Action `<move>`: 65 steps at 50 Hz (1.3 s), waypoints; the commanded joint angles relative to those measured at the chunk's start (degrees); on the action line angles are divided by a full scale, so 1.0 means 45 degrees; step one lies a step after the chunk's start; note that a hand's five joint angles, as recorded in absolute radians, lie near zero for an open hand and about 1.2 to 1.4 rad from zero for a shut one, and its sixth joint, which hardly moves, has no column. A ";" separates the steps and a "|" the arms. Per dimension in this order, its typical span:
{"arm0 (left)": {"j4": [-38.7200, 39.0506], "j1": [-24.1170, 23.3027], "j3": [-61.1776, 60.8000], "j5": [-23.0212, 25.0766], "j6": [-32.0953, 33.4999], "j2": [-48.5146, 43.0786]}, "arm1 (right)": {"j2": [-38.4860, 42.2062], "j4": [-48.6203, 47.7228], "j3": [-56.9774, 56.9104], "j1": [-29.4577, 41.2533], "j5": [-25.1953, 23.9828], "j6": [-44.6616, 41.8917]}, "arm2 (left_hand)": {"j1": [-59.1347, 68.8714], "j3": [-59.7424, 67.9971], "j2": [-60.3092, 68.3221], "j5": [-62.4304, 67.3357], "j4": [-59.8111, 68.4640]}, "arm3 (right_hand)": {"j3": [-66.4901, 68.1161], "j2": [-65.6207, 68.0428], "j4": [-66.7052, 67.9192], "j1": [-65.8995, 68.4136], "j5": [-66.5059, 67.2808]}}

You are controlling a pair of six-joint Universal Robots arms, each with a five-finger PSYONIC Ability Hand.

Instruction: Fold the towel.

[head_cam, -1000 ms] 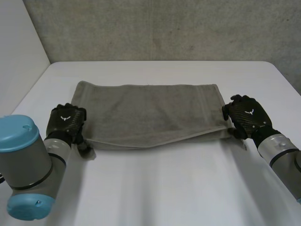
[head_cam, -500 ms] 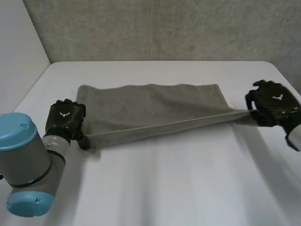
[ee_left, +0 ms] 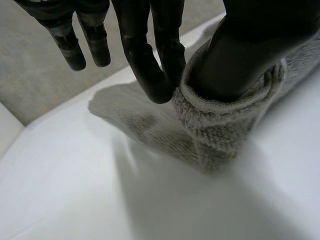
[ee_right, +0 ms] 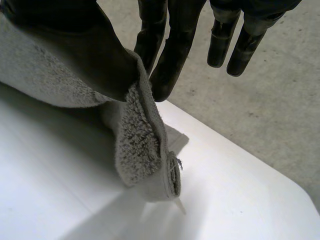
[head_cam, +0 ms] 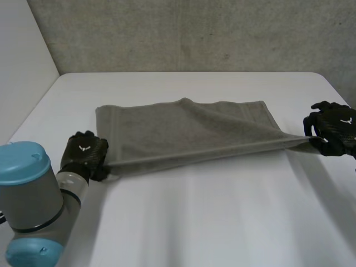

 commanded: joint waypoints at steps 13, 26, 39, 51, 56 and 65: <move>-0.4158 0.0767 0.1411 0.2504 0.0720 0.4801 | -0.2375 0.3387 -0.1163 -0.0941 -0.3189 -0.0051 | 0.1738 -0.0607 0.0955 0.1422 -0.0686 | -0.0570 0.0984 -0.0953 0.1182 0.0995; -0.7650 0.1586 0.2524 0.4669 0.2180 0.5641 | -0.3898 0.4578 -0.3056 -0.2325 -0.5120 -0.0810 | 0.1738 -0.0607 0.0955 0.1422 -0.0686 | -0.0570 0.0984 -0.0953 0.1182 0.0995; -0.8435 0.2838 0.4219 0.5473 0.3787 0.2463 | -0.0313 0.4558 -0.5378 0.0010 -0.4638 -0.2236 | 0.1738 -0.0607 0.0955 0.1422 -0.0686 | -0.0570 0.0984 -0.0953 0.1182 0.0995; -0.7986 0.2818 0.5982 0.5531 0.3728 -0.0629 | 0.4129 0.5848 -0.7706 0.1832 -0.2447 -0.5168 | 0.1738 -0.0607 0.0955 0.1422 -0.0686 | -0.0570 0.0984 -0.0953 0.1182 0.0995; -0.7187 0.2818 0.6722 0.5492 0.3669 -0.1603 | 0.5356 0.6570 -0.8544 0.2417 -0.1200 -0.7215 | 0.1738 -0.0607 0.0955 0.1422 -0.0686 | -0.0570 0.0984 -0.0953 0.1182 0.0995; -0.6013 0.2799 0.7583 0.5453 0.3591 -0.2836 | 0.6140 0.5965 -0.9132 0.2731 0.0483 -0.7511 | 0.1738 -0.0607 0.0955 0.1422 -0.0686 | -0.0570 0.0984 -0.0953 0.1182 0.0995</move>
